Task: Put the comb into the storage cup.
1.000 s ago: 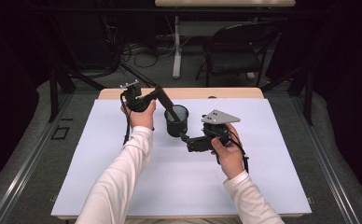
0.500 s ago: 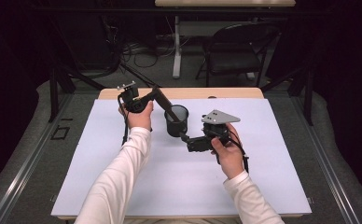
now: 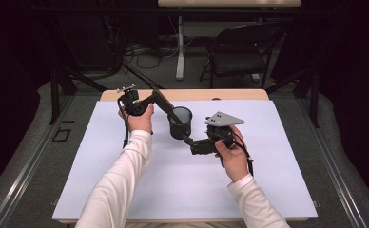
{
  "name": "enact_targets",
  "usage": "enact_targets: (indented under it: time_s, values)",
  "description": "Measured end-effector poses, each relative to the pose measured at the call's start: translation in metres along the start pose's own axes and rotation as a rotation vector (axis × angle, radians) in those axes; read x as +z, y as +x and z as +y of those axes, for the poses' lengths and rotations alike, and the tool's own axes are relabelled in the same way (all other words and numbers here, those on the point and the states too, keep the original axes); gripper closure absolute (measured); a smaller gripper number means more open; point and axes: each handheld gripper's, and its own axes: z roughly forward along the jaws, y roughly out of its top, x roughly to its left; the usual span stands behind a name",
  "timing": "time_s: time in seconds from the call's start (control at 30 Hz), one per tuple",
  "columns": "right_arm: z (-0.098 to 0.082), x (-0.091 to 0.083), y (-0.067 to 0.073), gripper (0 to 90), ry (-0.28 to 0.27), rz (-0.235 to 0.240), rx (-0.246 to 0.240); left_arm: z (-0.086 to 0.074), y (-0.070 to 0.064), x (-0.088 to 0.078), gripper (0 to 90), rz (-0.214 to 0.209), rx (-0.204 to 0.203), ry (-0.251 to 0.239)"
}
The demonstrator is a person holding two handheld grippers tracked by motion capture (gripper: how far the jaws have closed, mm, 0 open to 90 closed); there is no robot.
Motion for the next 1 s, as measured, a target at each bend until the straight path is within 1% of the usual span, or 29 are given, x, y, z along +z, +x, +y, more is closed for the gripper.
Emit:
enact_targets:
  time_s: [0.3,0.5,0.57,0.7,0.77,0.87,0.97,1.0]
  values:
    - [0.0,-0.0003,-0.0001,0.3,0.0,-0.001,0.002,0.0003,0.0002,0.0001,82.3,0.003,0.0,0.001]
    - [0.0,-0.0006,-0.0008,0.3,0.0,-0.004,0.001,0.0014,0.001,-0.0008,79.0,0.005,-0.014,-0.011]
    - [0.0,-0.0003,-0.0005,0.3,0.001,-0.002,0.002,0.0018,0.0019,-0.0014,75.4,0.008,-0.01,-0.015]
    - [-0.0002,0.0002,-0.0005,0.3,0.001,-0.002,-0.001,0.002,0.002,-0.002,71.4,0.007,0.002,-0.012]
    - [-0.0005,0.0002,-0.0005,0.3,0.003,-0.002,-0.001,0.0025,0.0019,-0.0023,68.4,0.003,-0.001,-0.018]
    - [-0.0006,0.0004,-0.0005,0.3,0.004,-0.001,-0.001,0.0039,0.0022,-0.0042,62.4,0.003,-0.001,-0.03]
    - [-0.0008,0.0005,-0.0007,0.3,0.005,-0.001,-0.002,0.005,0.0032,-0.0059,57.4,0.003,0.012,-0.033]
    - [-0.0009,0.0008,-0.0008,0.3,0.005,-0.001,-0.003,0.0049,0.0033,-0.0064,55.0,0.01,0.017,-0.037]
